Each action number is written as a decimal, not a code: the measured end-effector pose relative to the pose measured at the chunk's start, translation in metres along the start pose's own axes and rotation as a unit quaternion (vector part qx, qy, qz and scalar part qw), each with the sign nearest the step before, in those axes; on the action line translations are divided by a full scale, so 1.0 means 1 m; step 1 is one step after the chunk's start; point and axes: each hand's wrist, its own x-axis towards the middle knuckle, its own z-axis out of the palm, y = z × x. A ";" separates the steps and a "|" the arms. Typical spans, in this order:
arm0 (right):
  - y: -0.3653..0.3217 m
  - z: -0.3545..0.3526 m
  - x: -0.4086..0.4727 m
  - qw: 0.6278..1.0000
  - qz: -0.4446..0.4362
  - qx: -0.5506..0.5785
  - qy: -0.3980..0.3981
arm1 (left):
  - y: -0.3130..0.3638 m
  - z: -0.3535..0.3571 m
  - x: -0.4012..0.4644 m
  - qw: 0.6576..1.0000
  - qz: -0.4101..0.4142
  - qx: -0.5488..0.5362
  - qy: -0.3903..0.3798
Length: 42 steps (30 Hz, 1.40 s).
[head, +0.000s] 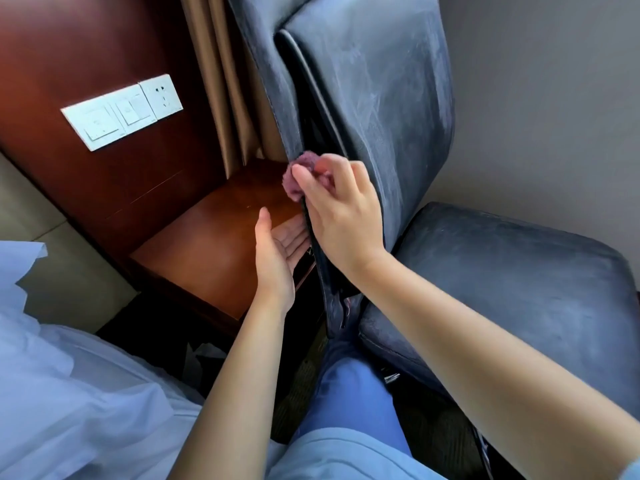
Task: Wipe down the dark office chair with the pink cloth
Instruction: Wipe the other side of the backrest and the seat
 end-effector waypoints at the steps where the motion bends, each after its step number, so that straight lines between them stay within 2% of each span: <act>1: 0.002 0.001 -0.008 1.000 -0.016 -0.001 -0.015 | 0.000 0.000 0.000 1.000 -0.001 0.000 0.001; 4: 0.013 0.005 -0.069 0.994 -0.058 -0.014 -0.092 | -0.001 -0.001 0.000 1.000 -0.002 0.021 -0.007; 7: 0.013 0.006 -0.112 0.987 -0.047 -0.042 -0.144 | -0.002 -0.003 0.000 1.000 -0.001 0.011 -0.021; 9: 0.009 0.004 -0.103 0.990 -0.031 -0.047 -0.133 | -0.005 -0.003 0.000 1.000 -0.002 0.014 -0.023; 13: 0.002 -0.003 -0.034 0.999 0.000 -0.035 -0.040 | -0.012 -0.006 0.002 1.000 -0.007 -0.004 -0.005; 15: -0.003 -0.004 -0.015 0.999 -0.002 -0.027 -0.036 | -0.014 -0.007 0.003 1.000 -0.006 -0.010 -0.005; 19: 0.008 0.003 -0.075 0.992 0.002 0.021 -0.123 | -0.025 -0.010 0.004 0.999 -0.025 -0.021 -0.015; 21: 0.015 0.007 -0.120 0.983 -0.030 0.001 -0.179 | -0.028 -0.013 0.004 0.999 -0.034 -0.025 -0.022; 23: 0.016 0.010 -0.141 0.979 -0.046 -0.008 -0.196 | -0.030 -0.017 0.004 0.998 -0.041 -0.028 -0.032; 27: 0.007 0.007 -0.115 0.992 0.027 0.028 -0.117 | -0.037 -0.024 0.003 0.997 -0.057 -0.016 -0.042; 29: 0.010 0.004 -0.101 0.997 0.024 0.007 -0.079 | -0.043 -0.024 0.003 0.997 -0.063 -0.007 -0.053; 31: 0.013 0.002 -0.108 0.995 0.022 0.001 -0.097 | -0.049 -0.025 0.002 0.996 -0.070 0.008 -0.062; 34: 0.012 0.001 -0.156 0.972 0.098 0.035 -0.209 | -0.057 -0.023 0.000 0.994 -0.080 0.030 -0.066; 36: 0.008 0.003 -0.188 0.959 0.132 0.056 -0.245 | -0.061 -0.022 -0.002 0.992 -0.097 0.035 -0.069; 40: -0.002 0.002 -0.184 0.951 0.188 -0.005 -0.244 | -0.069 -0.026 -0.003 0.988 -0.117 0.060 -0.080; 42: -0.006 0.000 -0.168 0.955 0.211 0.017 -0.205 | -0.073 -0.028 -0.003 0.987 -0.117 0.077 -0.084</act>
